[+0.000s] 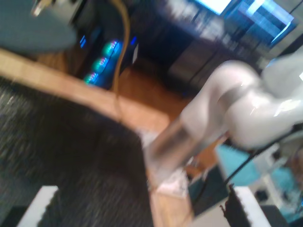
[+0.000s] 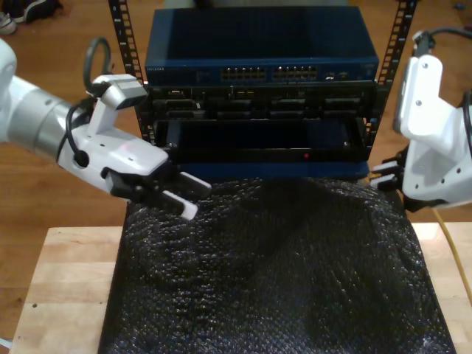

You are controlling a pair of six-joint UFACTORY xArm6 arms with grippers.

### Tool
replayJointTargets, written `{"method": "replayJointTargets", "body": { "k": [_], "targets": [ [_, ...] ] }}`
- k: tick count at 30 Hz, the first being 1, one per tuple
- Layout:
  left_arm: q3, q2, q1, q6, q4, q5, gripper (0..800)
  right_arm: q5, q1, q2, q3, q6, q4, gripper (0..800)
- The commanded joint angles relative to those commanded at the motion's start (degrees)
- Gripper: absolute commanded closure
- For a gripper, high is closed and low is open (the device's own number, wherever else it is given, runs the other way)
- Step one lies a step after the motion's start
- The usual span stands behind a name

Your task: Grab the cable and plug it in

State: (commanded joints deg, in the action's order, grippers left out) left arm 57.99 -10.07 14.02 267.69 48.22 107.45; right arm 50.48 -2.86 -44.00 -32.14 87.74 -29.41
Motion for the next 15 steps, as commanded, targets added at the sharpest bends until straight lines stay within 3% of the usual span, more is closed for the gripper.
{"method": "replayJointTargets", "body": {
  "k": [5, 10, 15],
  "targets": [
    [0.0, -2.99, 0.0, -3.08, -9.23, -3.6, 3, 0.0, 0.18, 0.09, 1.32, 0.09, 0.09, 800],
    [-0.09, -5.98, 0.44, -8.26, -17.41, -4.13, 3, 0.09, 0.35, 0.09, 2.2, 0.09, 0.18, 800],
    [-0.26, -7.65, 5.45, -15.21, -24.79, -4.22, 2, 0.09, 0.35, 0.18, 2.2, 0.09, 0.09, 800]
  ]
}}
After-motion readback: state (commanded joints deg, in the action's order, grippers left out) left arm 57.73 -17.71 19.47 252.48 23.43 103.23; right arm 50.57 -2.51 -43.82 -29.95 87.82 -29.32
